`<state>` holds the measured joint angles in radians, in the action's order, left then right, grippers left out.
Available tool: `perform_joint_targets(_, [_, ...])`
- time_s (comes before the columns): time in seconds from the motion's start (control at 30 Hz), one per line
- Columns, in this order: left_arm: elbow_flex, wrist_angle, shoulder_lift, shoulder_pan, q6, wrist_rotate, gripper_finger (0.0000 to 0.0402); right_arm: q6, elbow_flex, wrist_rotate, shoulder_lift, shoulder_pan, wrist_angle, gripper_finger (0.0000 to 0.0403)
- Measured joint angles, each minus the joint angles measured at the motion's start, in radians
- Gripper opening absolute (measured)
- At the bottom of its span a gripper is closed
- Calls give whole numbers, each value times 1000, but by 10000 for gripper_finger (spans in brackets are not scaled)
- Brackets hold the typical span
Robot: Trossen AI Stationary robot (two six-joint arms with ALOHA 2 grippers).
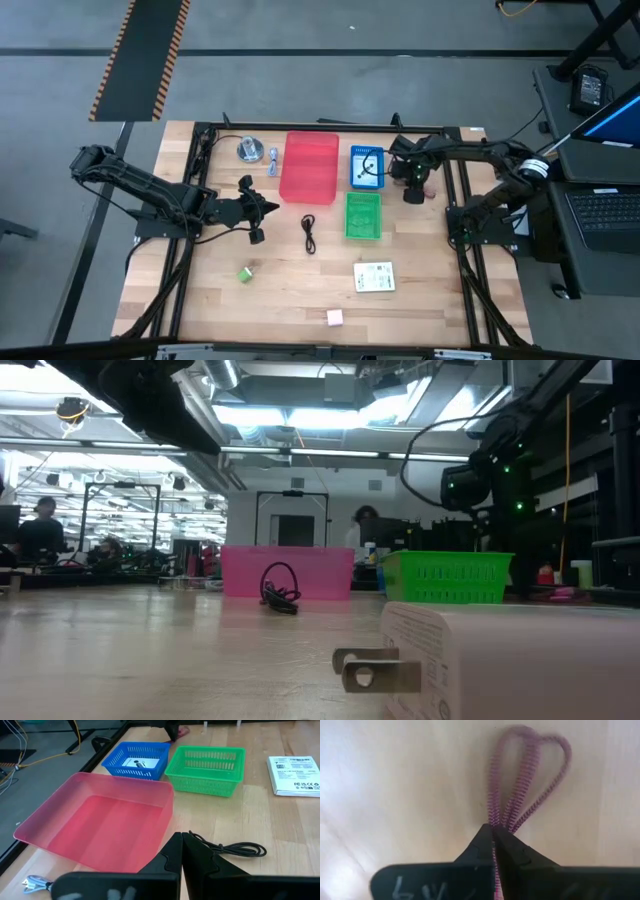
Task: Pick and place items into bin
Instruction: Put the red USB cable into the red bin
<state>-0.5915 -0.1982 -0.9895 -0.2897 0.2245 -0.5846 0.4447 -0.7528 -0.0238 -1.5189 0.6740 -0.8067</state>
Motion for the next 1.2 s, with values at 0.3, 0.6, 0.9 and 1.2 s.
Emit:
perform_joint_targets(0.3, [0,0,0,0,0,0,2,-30,-2,27,47,-33,3,1])
perform_joint_targets(0.6, [0,0,0,0,0,1,2,-76,-3,22,68,-38,-2,0])
perform_joint_targets(0.9, [0,0,0,0,16,2,2,-63,-4,37,68,-38,-8,22])
perform_joint_targets(1.2, [0,0,0,0,24,2,2,-60,-4,45,67,-38,19,82])
